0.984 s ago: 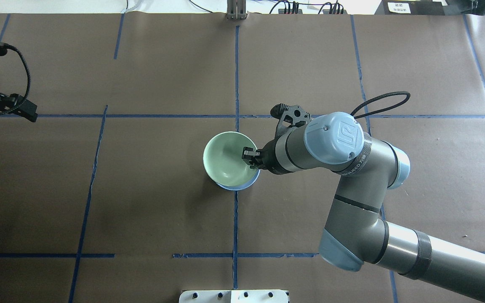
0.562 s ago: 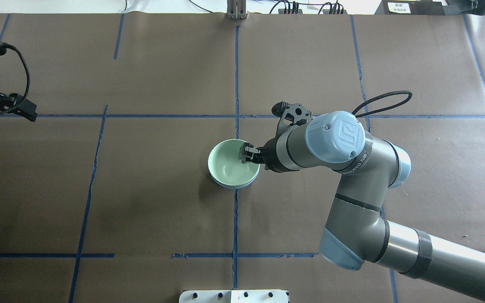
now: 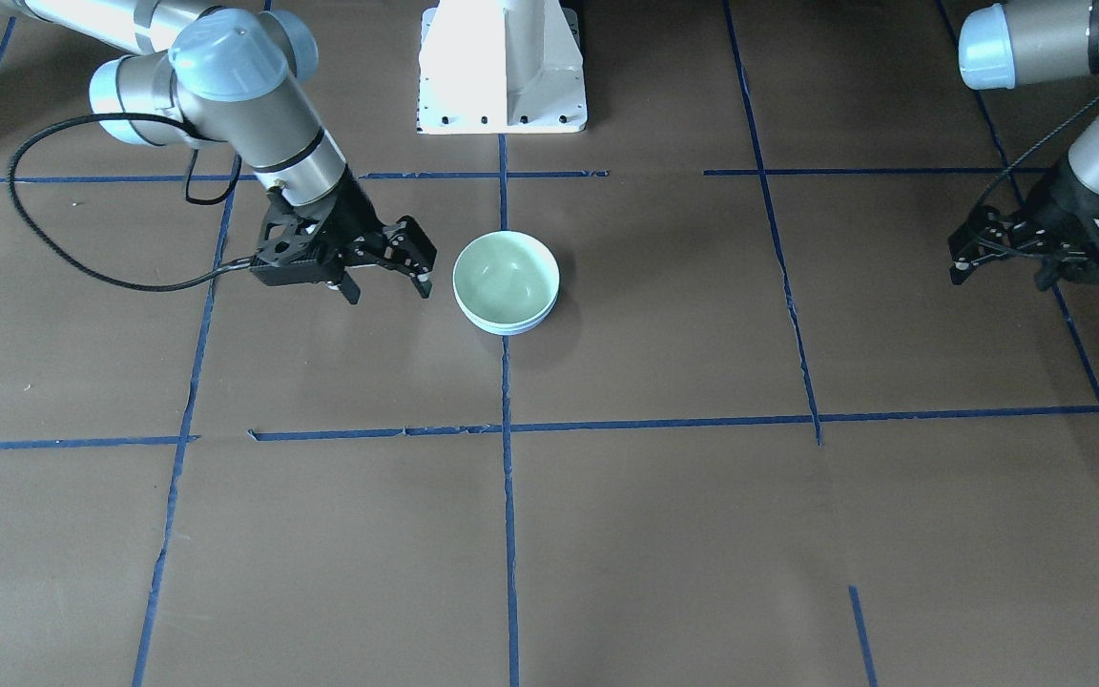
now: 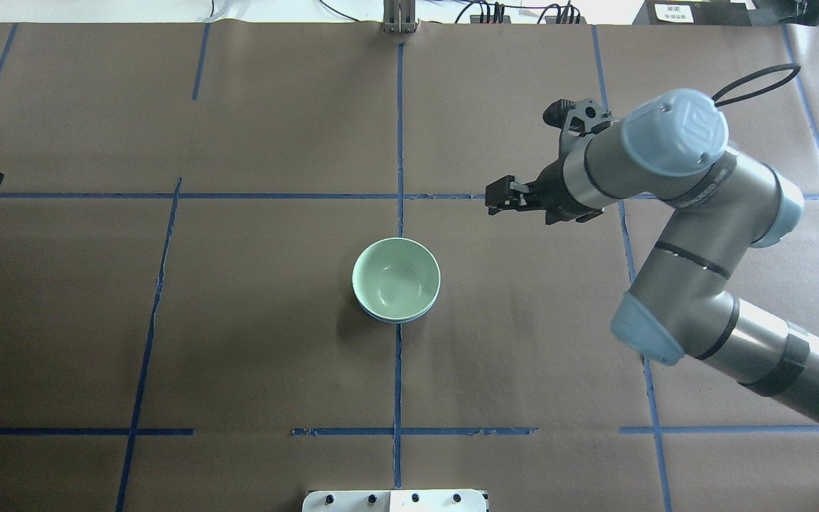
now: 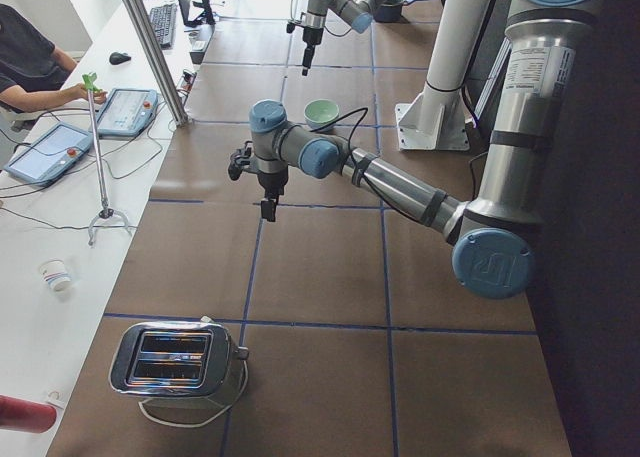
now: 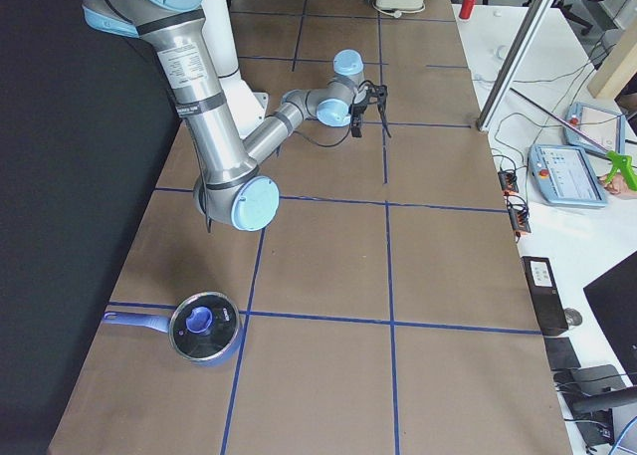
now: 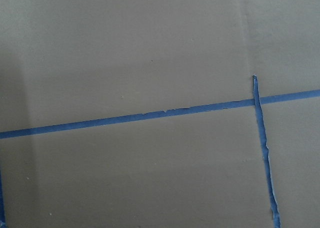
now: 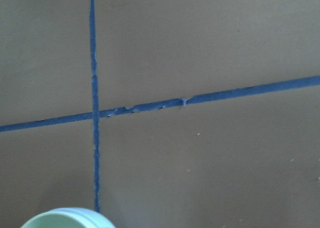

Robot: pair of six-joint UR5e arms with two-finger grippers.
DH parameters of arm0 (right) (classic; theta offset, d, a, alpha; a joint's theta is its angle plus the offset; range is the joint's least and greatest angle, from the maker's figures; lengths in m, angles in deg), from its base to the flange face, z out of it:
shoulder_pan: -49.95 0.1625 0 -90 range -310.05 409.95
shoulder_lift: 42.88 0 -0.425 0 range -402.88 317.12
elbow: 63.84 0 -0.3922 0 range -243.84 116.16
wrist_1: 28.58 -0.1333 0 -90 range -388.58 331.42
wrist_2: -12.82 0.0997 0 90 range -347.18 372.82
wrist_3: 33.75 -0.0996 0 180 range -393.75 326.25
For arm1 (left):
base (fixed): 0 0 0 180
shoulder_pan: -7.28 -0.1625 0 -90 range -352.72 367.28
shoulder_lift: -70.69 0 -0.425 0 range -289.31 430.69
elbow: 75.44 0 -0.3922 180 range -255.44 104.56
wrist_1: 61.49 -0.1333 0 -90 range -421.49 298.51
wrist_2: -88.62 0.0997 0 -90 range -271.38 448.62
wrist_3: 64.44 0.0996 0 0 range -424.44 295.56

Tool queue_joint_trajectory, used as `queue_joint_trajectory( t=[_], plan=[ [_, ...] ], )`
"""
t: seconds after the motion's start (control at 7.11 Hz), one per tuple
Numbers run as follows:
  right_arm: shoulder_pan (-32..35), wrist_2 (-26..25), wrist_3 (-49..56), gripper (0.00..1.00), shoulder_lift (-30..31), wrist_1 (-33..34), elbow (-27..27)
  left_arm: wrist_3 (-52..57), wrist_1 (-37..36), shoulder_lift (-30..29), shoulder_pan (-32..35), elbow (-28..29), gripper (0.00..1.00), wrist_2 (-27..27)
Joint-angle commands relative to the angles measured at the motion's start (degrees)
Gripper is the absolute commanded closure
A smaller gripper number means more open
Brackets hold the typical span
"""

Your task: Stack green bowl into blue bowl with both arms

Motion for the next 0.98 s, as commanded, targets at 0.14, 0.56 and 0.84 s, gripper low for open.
queue_joint_trajectory(
  t=[0.14, 0.56, 0.84],
  plan=[
    [16.08, 10.89, 29.65, 0.00, 11.39, 3.20, 0.86, 19.29, -0.62, 2.55, 12.70, 13.02, 0.00, -1.95],
    [27.69, 15.55, 53.52, 0.00, 16.50, 15.43, 1.12, 19.13, 0.25, 4.04, 15.17, 18.33, 0.00, -2.04],
    [36.21, 21.79, 63.09, 0.00, 19.40, 15.88, 5.06, 19.14, -0.36, 4.05, 15.97, 18.33, 0.00, -2.04]
  ],
)
